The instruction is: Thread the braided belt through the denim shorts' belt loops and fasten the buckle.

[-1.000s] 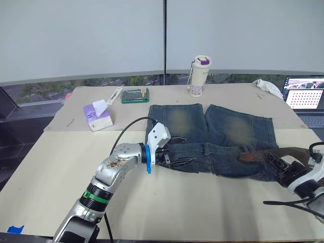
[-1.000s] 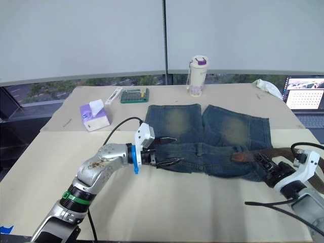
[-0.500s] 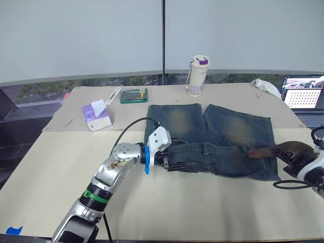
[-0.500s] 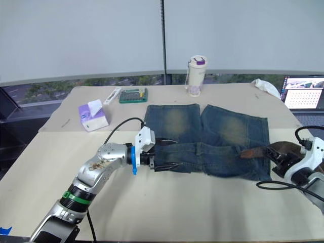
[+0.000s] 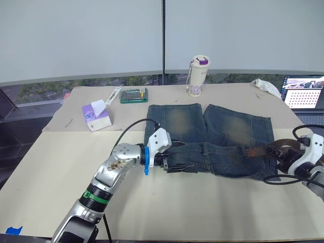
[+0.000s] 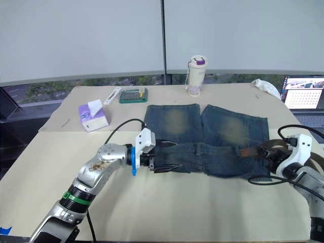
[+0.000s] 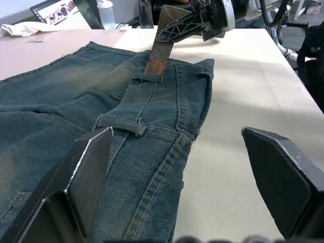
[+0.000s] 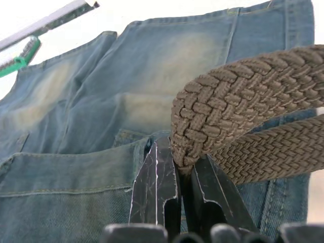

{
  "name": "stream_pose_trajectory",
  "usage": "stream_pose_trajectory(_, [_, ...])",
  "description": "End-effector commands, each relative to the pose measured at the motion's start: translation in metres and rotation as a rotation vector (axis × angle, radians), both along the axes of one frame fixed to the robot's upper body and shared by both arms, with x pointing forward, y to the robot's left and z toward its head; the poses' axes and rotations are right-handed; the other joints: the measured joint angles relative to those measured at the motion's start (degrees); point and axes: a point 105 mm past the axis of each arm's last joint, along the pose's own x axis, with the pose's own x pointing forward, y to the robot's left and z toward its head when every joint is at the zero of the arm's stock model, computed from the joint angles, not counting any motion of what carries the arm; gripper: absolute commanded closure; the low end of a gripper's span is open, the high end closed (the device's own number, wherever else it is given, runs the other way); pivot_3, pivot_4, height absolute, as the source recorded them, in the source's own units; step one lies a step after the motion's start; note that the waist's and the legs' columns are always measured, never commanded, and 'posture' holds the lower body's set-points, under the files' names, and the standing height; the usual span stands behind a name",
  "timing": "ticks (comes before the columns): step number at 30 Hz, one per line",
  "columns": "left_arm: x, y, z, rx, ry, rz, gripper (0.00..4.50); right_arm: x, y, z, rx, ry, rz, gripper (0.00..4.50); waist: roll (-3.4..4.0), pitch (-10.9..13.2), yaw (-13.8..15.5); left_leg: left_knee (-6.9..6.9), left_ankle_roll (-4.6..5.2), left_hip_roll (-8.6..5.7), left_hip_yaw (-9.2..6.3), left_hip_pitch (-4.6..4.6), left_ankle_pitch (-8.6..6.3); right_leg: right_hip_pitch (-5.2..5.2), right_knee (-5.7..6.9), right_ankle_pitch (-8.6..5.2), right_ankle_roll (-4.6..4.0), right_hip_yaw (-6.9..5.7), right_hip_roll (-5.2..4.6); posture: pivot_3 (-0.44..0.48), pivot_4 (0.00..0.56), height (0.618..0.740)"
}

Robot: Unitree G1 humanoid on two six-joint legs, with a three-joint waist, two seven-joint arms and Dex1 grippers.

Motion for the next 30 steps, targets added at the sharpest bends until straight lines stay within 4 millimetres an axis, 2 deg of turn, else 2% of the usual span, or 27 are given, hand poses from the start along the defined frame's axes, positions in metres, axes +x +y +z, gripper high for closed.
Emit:
stream_pose_trajectory(1, [-0.003,0.0,0.008,-0.016,-0.035,-0.011,0.16,0.008,0.008,0.001,-0.002,-0.018,0.033,4.5,0.0,0.0,0.0,0.0,0.0,0.0,0.0,0.0,0.0,0.0,0.0,0.0,0.0,0.0,0.0,0.0,0.15,0.74])
stream_pose_trajectory(9, [-0.003,-0.002,0.006,-0.02,-0.029,-0.01,0.16,0.026,0.035,-0.017,0.066,0.013,0.081,4.5,0.03,0.0,-0.2,-0.02,-0.06,0.11,0.01,0.07,-0.03,-0.02,0.02,0.02,-0.04,0.05,0.11,0.0,0.15,0.74])
stream_pose_trajectory(13, [-0.001,-0.004,0.007,-0.036,-0.02,0.003,0.16,0.031,0.052,-0.017,0.229,-0.012,0.12,4.5,0.07,0.0,-0.2,0.0,-0.07,0.1,0.01,0.07,-0.04,-0.02,0.02,0.03,-0.05,0.06,0.11,0.0,0.15,0.74])
stream_pose_trajectory(20, [0.003,-0.011,0.009,-0.058,-0.003,0.026,0.16,0.016,0.06,0.001,0.51,-0.098,0.168,4.5,0.13,-0.1,-0.1,-0.01,-0.07,0.12,0.01,0.06,-0.04,-0.03,0.03,0.05,-0.07,0.07,0.11,0.0,0.15,0.74])
stream_pose_trajectory(25, [0.019,-0.023,0.009,-0.089,0.03,0.111,0.16,0.0,0.071,0.016,0.619,-0.151,0.239,4.5,0.14,-0.1,-0.1,0.0,-0.07,0.12,0.01,0.04,-0.05,-0.02,0.04,0.05,-0.07,0.08,0.11,0.0,0.15,0.74])
stream_pose_trajectory(30, [0.02,-0.046,0.019,-0.301,0.291,0.087,0.16,-0.008,0.082,0.016,0.657,-0.145,0.265,4.5,0.05,0.0,-0.1,0.0,-0.05,0.12,0.01,0.03,-0.05,-0.03,0.05,0.06,-0.05,0.07,0.12,0.0,0.15,0.74])
